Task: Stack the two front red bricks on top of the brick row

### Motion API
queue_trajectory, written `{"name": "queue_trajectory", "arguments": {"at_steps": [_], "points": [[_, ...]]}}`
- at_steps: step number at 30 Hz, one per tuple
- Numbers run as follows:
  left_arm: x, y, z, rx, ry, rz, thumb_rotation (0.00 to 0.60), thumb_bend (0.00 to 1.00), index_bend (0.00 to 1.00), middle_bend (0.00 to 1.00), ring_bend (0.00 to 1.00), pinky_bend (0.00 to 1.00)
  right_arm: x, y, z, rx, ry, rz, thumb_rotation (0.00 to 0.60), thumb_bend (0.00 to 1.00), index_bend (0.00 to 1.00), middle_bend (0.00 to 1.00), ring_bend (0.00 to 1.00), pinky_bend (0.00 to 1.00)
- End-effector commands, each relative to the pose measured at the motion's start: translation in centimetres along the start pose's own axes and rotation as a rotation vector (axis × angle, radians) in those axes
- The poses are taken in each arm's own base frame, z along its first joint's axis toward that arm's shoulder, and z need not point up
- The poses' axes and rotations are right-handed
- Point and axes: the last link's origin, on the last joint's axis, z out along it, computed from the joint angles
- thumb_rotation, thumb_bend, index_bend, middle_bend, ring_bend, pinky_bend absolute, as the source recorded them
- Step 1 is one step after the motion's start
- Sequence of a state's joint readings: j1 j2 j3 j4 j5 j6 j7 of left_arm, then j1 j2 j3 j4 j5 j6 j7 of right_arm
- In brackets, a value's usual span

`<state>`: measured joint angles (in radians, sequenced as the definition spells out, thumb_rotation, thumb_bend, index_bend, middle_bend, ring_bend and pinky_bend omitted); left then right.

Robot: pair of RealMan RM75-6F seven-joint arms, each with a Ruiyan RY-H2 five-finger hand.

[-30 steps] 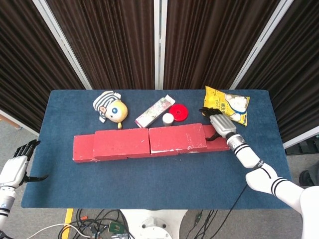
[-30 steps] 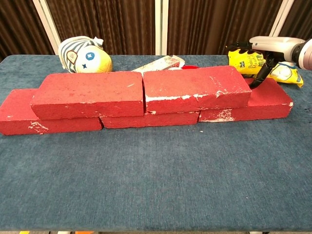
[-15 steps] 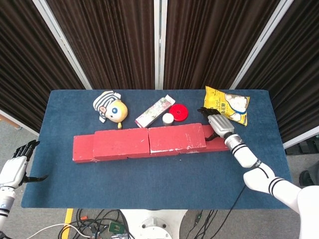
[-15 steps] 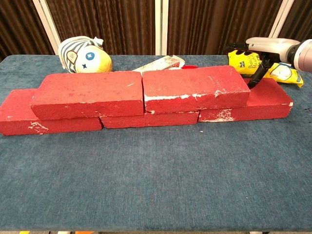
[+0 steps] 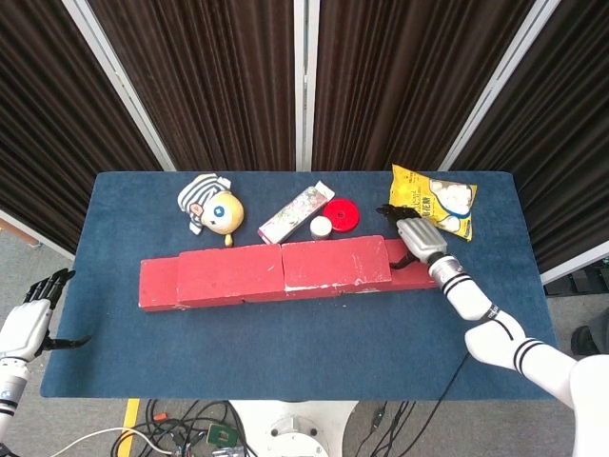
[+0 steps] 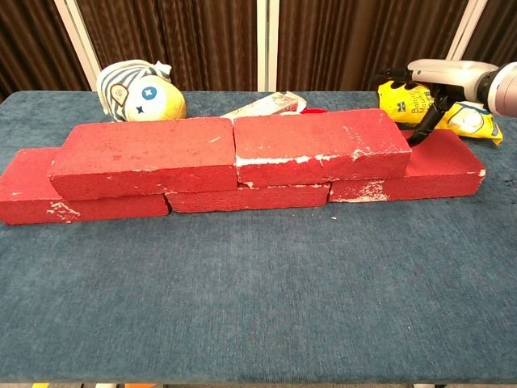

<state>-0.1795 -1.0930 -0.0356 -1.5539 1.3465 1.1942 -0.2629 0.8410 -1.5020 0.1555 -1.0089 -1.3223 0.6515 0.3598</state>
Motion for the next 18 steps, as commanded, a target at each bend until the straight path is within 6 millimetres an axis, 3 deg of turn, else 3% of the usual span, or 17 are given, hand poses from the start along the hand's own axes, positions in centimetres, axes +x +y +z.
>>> {"name": "queue_trajectory", "arguments": {"at_steps": [1,9,14,18], "points": [[0.0,0.0,0.0,-0.001,0.002,-0.001,0.6,0.0,0.0,0.0,0.0,0.0,0.4,0.2,-0.4,0.0,0.007,-0.005,0.6,0.04,0.0,0.0,0.0,0.0],[0.4,0.2,0.1,-0.005,0.018,0.0,0.6,0.0,0.0,0.0,0.0,0.0,2.9,0.5,-2.8,0.029,0.064,-0.017,0.6,0.04,0.0,0.0,0.0,0.0],[0.8,0.4,0.1,-0.006,0.039,0.008,0.6,0.0,0.0,0.0,0.0,0.0,5.2,-0.2,-5.8,0.083,0.141,-0.078,0.6,0.04,0.0,0.0,0.0,0.0],[1.0,0.5,-0.2,-0.006,0.054,0.016,0.6,0.0,0.0,0.0,0.0,0.0,5.8,-0.5,-9.0,0.1,0.168,-0.141,0.6,0.02,0.0,0.0,0.0,0.0]]}}
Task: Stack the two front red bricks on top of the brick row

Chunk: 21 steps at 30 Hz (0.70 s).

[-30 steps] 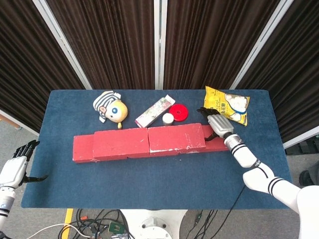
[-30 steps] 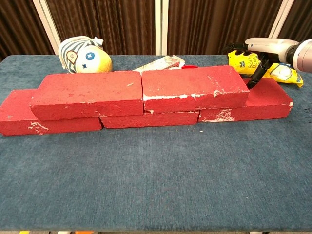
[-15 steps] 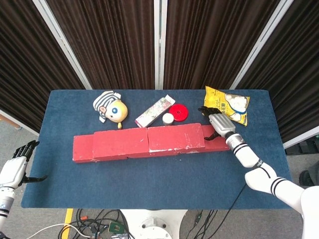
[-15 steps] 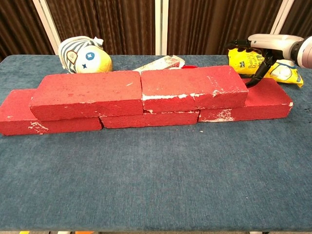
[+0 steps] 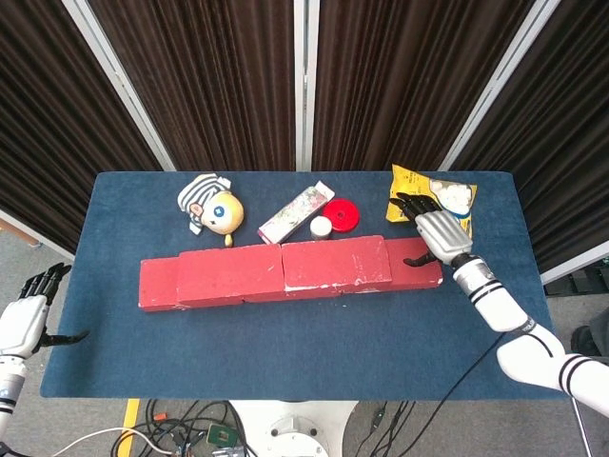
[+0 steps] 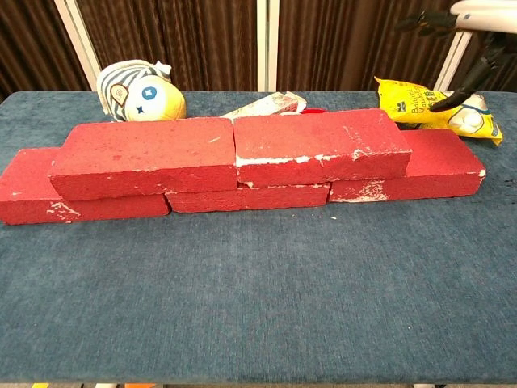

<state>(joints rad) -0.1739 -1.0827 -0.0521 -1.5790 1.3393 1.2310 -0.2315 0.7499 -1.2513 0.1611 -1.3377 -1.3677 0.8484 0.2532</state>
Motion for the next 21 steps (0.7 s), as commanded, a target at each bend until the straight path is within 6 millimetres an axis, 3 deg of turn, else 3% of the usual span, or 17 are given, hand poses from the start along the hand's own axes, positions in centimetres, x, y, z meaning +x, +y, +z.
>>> {"name": "queue_trajectory", "arguments": {"at_steps": [1,8,13,21], "points": [[0.2,0.1,-0.2,0.0,0.013,0.011,0.6,0.0,0.0,0.0,0.0,0.0,1.3,-0.2,-4.1,0.012,0.03,-0.093,0.6,0.01,0.0,0.0,0.0,0.0],[0.3,0.7,-1.1,-0.017,0.052,0.063,0.6,0.0,0.0,0.0,0.0,0.0,-0.2,0.0,-11.7,-0.014,0.043,-0.216,0.6,0.0,0.0,0.0,0.0,0.0],[0.6,1.3,-1.9,-0.035,0.098,0.126,0.6,0.0,0.0,0.0,0.0,0.0,-2.4,1.0,-16.4,-0.058,0.125,-0.264,0.6,0.0,0.0,0.0,0.0,0.0],[0.3,1.4,-4.3,-0.013,0.119,0.168,0.6,0.0,0.0,0.0,0.0,0.0,-6.1,2.5,-21.5,-0.155,0.193,-0.201,0.6,0.0,0.0,0.0,0.0,0.0]]}}
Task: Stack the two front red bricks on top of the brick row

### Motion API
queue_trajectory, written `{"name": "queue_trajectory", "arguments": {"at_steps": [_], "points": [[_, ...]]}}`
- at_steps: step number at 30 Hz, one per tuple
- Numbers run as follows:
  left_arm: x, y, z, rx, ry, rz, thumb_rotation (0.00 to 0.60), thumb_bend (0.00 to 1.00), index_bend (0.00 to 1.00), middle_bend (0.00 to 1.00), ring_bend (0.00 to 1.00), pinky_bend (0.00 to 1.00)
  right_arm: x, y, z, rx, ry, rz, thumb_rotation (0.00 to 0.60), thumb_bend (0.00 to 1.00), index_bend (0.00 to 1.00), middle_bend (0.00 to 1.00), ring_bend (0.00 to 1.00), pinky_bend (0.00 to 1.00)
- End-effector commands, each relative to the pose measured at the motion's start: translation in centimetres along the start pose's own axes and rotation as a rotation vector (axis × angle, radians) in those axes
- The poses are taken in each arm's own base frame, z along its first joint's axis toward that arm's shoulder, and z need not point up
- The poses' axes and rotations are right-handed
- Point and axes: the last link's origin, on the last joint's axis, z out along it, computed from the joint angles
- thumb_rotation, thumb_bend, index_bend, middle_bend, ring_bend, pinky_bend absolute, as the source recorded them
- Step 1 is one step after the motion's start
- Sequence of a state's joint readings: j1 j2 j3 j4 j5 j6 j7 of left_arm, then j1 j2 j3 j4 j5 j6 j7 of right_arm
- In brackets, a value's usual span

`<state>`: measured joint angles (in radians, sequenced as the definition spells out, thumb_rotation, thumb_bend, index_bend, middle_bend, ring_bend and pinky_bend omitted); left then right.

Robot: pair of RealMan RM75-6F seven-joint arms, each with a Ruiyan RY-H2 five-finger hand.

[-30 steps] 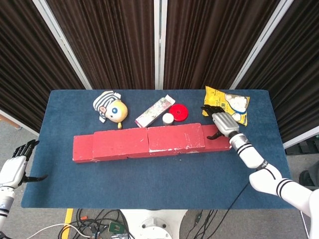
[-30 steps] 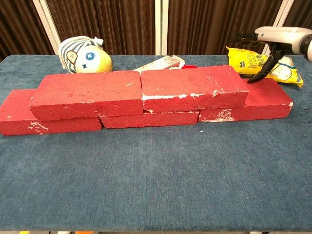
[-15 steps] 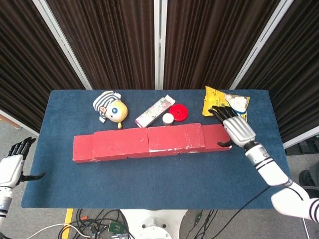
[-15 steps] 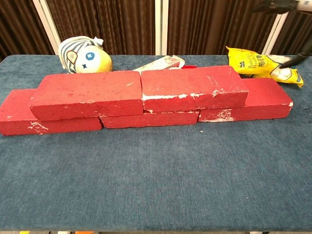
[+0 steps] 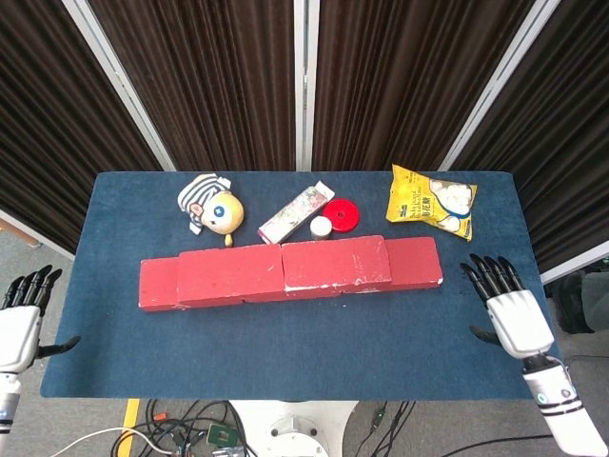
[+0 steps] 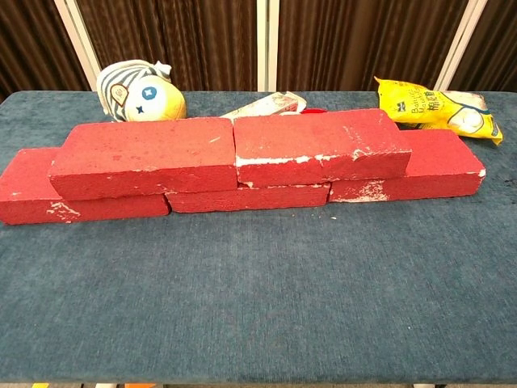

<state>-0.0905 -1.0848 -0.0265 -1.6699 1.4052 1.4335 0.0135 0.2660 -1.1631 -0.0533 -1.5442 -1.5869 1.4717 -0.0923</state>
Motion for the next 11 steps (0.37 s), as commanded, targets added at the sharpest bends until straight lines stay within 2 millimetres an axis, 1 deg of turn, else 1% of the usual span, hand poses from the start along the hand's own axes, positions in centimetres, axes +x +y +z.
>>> {"name": "queue_trajectory", "arguments": {"at_steps": [1,6,11], "points": [[-0.2,0.0,-1.3,0.012,-0.008,0.001,0.6,0.0,0.0,0.0,0.0,0.0,-1.7,0.5,-2.8,-0.043,0.0,0.03,0.6,0.0,0.0,0.0,0.0,0.0],[-1.0,-0.5,-3.1,0.034,-0.026,-0.001,0.6,0.0,0.0,0.0,0.0,0.0,-2.3,1.7,-5.3,-0.098,0.033,0.027,0.6,0.0,0.0,0.0,0.0,0.0],[-1.2,-0.7,-3.9,0.038,-0.014,-0.013,0.6,0.0,0.0,0.0,0.0,0.0,-2.2,2.4,-6.3,-0.131,0.06,0.006,0.6,0.0,0.0,0.0,0.0,0.0]]}}
